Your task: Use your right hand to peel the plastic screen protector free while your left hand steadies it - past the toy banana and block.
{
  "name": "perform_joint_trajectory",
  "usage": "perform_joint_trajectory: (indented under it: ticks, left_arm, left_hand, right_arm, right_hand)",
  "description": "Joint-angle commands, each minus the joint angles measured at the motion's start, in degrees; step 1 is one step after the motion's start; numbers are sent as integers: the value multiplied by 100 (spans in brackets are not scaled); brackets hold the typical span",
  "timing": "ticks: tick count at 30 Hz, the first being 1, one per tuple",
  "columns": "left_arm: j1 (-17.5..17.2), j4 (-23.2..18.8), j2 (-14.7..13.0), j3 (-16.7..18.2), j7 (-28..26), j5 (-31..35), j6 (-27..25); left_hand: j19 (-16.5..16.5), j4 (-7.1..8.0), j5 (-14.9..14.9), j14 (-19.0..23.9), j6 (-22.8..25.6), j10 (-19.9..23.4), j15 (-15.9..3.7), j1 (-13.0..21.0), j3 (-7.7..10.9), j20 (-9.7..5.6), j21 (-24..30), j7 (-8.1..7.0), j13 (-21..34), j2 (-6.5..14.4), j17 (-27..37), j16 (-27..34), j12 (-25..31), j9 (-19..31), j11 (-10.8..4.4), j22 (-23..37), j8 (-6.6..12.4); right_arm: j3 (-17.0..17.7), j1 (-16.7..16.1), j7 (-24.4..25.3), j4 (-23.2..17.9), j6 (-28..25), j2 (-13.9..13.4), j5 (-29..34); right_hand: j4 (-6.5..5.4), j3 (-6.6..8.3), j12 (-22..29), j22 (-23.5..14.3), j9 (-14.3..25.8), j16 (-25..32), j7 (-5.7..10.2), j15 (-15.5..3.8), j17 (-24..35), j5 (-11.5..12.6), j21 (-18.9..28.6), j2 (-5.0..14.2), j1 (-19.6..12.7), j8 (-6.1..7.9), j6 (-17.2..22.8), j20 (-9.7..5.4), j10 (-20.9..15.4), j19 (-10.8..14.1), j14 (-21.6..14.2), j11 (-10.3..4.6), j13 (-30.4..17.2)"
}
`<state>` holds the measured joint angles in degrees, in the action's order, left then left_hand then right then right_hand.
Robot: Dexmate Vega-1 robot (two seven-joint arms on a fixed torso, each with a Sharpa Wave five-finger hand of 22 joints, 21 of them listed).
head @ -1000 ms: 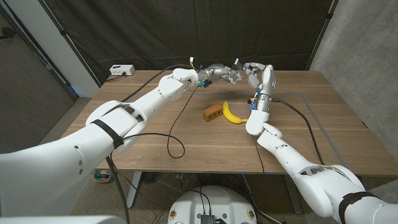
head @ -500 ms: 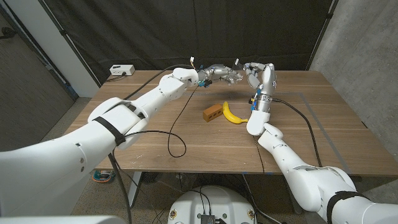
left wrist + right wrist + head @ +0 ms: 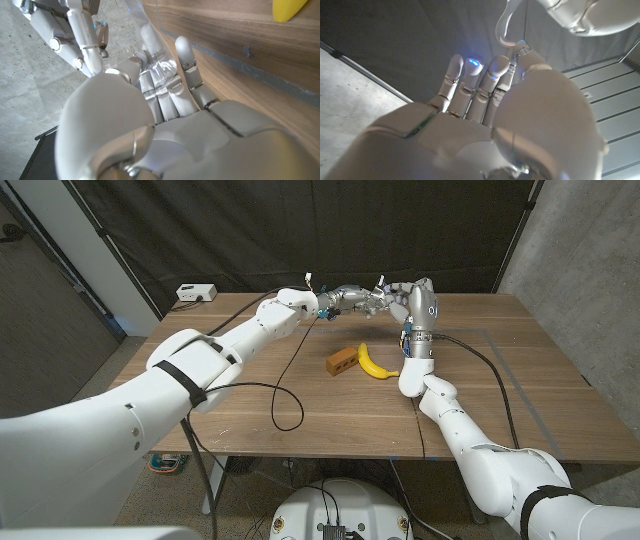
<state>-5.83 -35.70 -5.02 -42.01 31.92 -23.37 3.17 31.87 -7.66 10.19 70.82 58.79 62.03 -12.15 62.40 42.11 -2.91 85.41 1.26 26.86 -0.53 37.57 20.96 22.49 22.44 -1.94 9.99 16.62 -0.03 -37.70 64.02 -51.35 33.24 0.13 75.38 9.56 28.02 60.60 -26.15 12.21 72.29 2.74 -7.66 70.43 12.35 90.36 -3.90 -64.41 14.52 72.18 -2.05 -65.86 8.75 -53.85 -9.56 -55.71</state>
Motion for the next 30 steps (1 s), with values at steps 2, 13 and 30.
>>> perform_joint_trajectory:
  ticks: [2,13,30]
  left_arm:
    - [117,363,130,68,201,-63,40]
    - [50,167,63,80,235,-58,-25]
    - [-300,-869,-300,38,79,-132,-535]
  left_hand:
    - [-9,-11,41,9,391,640,-15,9,27,-612,22,370,24,48,13,-16,20,31,-538,13,5]
    - [-12,-17,41,8,393,647,-19,15,23,-613,22,353,33,45,24,-17,11,39,-547,14,-9]
    - [-12,-19,42,28,395,659,-3,20,21,-604,24,389,52,45,28,-19,-2,55,-528,14,-32]
  right_arm:
    - [-61,-167,-2,-308,-468,-69,864]
    - [-66,-277,-2,-537,-438,-89,965]
    - [-131,-457,-2,-903,-33,-126,1041]
  right_hand:
    - [-1,59,71,-36,32,41,111,-494,29,82,17,-67,-17,21,227,-420,5,-18,3,-64,-100]
    - [-11,125,120,-116,69,100,91,-493,30,188,11,-80,-16,13,236,-445,35,-104,20,-68,-201]
    - [-12,179,148,-187,92,155,74,-493,35,262,13,-86,-25,-5,203,-468,74,-184,81,-68,-282]
